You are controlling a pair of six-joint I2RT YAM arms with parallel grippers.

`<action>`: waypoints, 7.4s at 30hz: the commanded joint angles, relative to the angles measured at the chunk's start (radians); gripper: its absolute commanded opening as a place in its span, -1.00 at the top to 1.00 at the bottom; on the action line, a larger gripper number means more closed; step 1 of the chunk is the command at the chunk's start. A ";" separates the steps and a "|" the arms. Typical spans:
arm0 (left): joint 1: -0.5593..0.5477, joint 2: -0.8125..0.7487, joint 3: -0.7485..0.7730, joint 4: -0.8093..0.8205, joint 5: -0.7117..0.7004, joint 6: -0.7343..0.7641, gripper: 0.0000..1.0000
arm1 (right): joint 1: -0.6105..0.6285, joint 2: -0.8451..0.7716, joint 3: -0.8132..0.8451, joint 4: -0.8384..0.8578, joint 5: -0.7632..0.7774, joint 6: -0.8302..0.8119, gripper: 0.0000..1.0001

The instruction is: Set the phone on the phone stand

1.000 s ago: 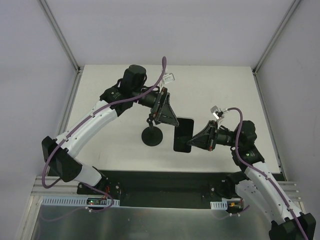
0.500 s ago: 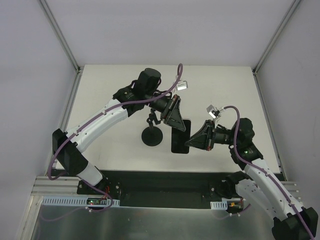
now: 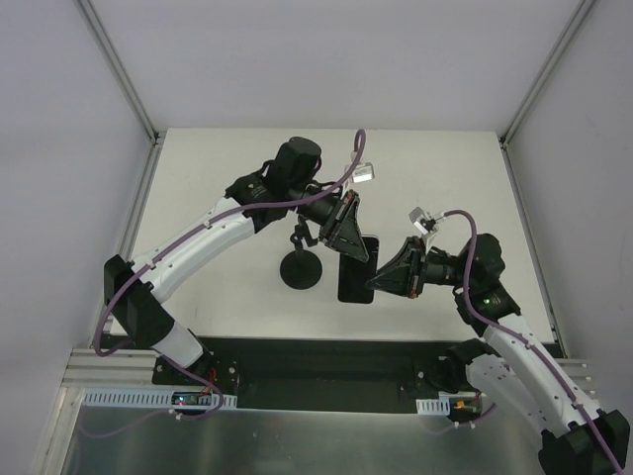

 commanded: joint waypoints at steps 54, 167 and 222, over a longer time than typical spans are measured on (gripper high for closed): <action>-0.031 -0.766 -0.106 -0.430 -1.447 -0.009 1.00 | 0.226 1.019 0.680 0.067 0.362 0.453 0.17; 0.047 -0.553 -0.273 0.102 -0.665 -0.086 1.00 | 0.467 0.521 0.560 -0.514 1.158 -0.698 0.99; 0.069 -0.262 -0.274 0.255 -0.094 0.655 1.00 | 0.239 0.614 0.620 -0.514 0.532 -0.685 0.99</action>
